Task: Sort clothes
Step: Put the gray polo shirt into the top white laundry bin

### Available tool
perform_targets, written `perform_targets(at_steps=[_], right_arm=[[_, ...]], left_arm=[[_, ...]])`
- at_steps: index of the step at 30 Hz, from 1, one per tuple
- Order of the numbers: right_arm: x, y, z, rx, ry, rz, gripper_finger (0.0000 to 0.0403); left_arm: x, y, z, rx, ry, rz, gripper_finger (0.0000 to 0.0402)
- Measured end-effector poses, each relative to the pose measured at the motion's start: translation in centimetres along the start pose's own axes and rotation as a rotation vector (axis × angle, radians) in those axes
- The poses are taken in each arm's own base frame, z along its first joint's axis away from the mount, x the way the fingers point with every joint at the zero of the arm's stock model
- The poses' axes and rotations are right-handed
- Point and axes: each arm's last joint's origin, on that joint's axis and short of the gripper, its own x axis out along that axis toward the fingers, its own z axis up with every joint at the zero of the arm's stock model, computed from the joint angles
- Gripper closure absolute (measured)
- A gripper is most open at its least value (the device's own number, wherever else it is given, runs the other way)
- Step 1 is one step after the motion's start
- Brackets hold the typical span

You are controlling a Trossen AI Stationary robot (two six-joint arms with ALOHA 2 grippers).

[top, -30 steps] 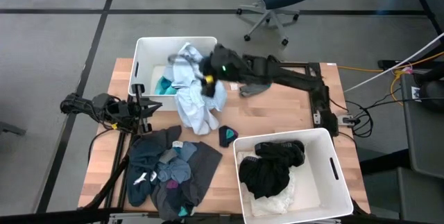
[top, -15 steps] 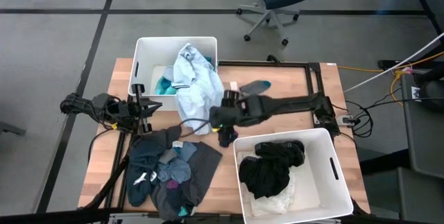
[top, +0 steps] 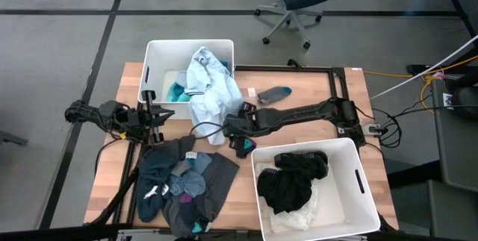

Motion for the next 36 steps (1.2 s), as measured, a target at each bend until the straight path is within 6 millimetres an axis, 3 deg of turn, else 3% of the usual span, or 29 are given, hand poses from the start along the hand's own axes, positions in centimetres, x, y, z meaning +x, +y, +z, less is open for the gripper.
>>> perform_targets(at_steps=[5,10,15,22,28,32,36], right_arm=[[2.2,0.5,0.3,-0.008,-0.212,0.014,0.0139],[2.4,0.8,1.3,-0.043,-0.378,0.011,0.0139],[1.2,0.5,3.2,-0.097,-0.543,-0.106,0.0139],[-2.5,-1.4,7.3,-0.196,-0.687,-0.282,0.0139],[-5.2,-6.8,10.9,-0.178,-0.768,-0.412,0.0139],[-5.7,-12.0,12.4,-0.099,-0.865,-0.413,0.0139],[-5.0,-16.9,12.6,0.027,-0.944,-0.327,0.0139]], left_arm=[[0.0,0.0,0.0,-0.011,0.0,0.0,0.0396],[0.0,0.0,0.0,-0.01,0.0,0.0,0.0396],[0.0,0.0,0.0,0.003,0.0,0.0,0.0396],[0.0,0.0,0.0,0.001,0.0,0.0,0.0396],[0.0,0.0,0.0,0.001,0.0,0.0,0.0396],[0.0,0.0,0.1,-0.002,-0.006,0.004,0.0396],[0.0,0.0,0.1,0.0,-0.006,0.004,0.0396]])
